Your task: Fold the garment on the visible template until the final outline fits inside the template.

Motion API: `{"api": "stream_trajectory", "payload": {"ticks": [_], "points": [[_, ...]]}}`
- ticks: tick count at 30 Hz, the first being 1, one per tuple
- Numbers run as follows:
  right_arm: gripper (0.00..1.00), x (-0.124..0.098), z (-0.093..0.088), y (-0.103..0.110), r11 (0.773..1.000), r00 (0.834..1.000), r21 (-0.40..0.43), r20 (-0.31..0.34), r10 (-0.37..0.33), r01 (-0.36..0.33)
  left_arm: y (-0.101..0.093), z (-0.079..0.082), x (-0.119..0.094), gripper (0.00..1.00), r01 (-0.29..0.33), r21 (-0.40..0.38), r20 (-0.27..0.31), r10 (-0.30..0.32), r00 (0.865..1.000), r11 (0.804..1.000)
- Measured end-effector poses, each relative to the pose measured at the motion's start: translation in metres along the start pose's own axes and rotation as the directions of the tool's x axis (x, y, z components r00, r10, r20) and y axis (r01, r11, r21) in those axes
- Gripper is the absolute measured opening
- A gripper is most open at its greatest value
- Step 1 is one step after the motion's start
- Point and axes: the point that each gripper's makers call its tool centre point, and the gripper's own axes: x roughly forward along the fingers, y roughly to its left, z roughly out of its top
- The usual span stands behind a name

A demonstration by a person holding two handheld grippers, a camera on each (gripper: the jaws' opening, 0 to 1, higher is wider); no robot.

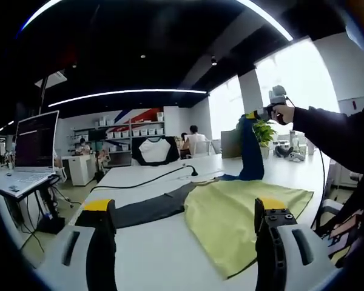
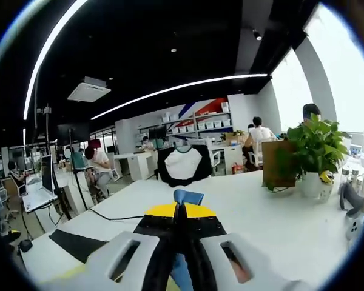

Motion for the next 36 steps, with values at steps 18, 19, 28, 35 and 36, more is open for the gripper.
{"api": "stream_trajectory", "payload": {"ticks": [18,19,28,35,36], "points": [[0.00,0.057,-0.045,0.102,0.993,0.988,-0.033,-0.109,0.106,-0.110,0.005,-0.001,-0.002,1.00,0.002,-0.003,-0.003,-0.002,1.000,1.000],[0.00,0.060,-0.051,0.107,0.993,0.987,-0.029,-0.117,0.111,-0.115,0.006,-0.001,-0.003,1.00,0.001,-0.003,-0.003,-0.001,1.000,1.000],[0.00,0.075,-0.101,0.139,0.984,0.972,-0.095,-0.197,0.132,-0.152,0.007,-0.003,-0.003,1.00,0.000,-0.012,-0.013,0.000,1.000,1.000],[0.00,0.083,-0.139,0.159,0.978,0.954,-0.100,-0.257,0.153,-0.184,0.010,-0.004,-0.004,1.00,-0.009,-0.012,-0.021,0.008,1.000,1.000],[0.00,0.085,-0.145,0.163,0.976,0.951,-0.104,-0.267,0.157,-0.190,0.011,-0.004,-0.004,1.00,-0.009,-0.012,-0.022,0.008,1.000,1.000]]}}
